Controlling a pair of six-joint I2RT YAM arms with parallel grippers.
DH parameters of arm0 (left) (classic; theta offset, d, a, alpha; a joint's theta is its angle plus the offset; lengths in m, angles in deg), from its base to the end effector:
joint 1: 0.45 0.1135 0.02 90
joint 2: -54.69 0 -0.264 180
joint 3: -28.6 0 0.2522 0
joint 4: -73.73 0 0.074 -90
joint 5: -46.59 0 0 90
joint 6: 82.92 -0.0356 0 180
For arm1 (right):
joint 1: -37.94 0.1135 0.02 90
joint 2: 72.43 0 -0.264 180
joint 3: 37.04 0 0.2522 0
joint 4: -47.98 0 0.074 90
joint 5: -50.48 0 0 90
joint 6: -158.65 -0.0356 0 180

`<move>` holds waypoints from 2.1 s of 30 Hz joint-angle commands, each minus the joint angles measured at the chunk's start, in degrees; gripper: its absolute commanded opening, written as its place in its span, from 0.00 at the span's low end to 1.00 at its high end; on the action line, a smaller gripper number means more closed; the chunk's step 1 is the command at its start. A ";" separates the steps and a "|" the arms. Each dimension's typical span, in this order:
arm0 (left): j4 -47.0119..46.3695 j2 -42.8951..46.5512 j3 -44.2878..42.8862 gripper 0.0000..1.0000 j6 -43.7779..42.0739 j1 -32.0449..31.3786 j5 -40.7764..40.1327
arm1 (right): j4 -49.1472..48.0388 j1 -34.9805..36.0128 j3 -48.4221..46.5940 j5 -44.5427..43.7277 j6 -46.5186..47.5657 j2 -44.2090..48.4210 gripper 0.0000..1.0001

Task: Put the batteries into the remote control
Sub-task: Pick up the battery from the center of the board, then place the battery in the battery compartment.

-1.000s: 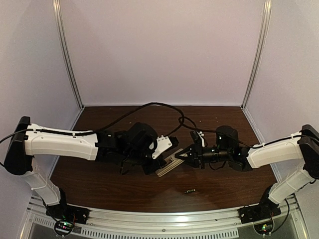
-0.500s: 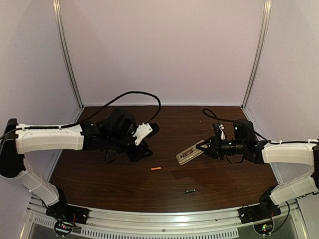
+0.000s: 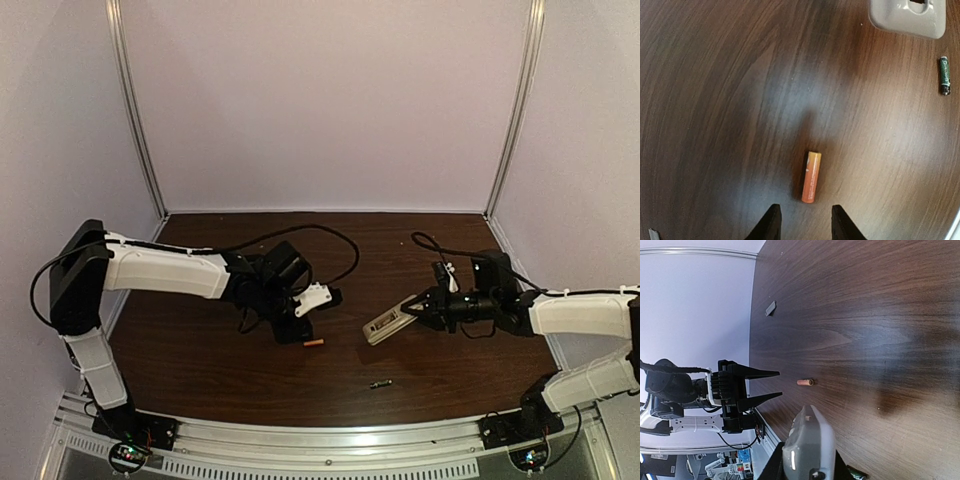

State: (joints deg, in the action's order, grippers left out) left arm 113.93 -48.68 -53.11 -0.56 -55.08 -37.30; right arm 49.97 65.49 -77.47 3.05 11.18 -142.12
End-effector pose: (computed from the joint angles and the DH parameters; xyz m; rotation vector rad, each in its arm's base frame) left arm 0.2094 -0.3015 0.1808 1.4294 2.2964 -0.4026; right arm 0.1964 0.1296 0.1858 0.1096 2.4222 1.5810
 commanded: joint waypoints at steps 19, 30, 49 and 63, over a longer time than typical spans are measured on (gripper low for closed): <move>-0.02 -9.47 -4.66 0.13 -2.25 0.15 3.72 | -6.72 -0.30 3.09 0.32 -3.59 -0.35 0.00; -2.39 -3.82 -1.51 0.00 8.85 0.20 1.89 | -11.68 1.32 4.09 -2.05 -6.13 -2.85 0.00; -5.69 3.24 -3.82 0.00 17.87 -7.37 2.13 | -23.39 9.87 3.37 -6.31 -16.18 -11.04 0.00; -3.76 -0.95 -6.97 0.00 18.14 -8.38 2.78 | -31.67 12.74 4.55 -7.22 -21.14 -15.61 0.00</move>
State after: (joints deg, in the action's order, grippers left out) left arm 109.89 -48.09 -58.09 16.95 -63.19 -34.65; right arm 23.30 77.53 -73.87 -2.66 -7.79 -156.69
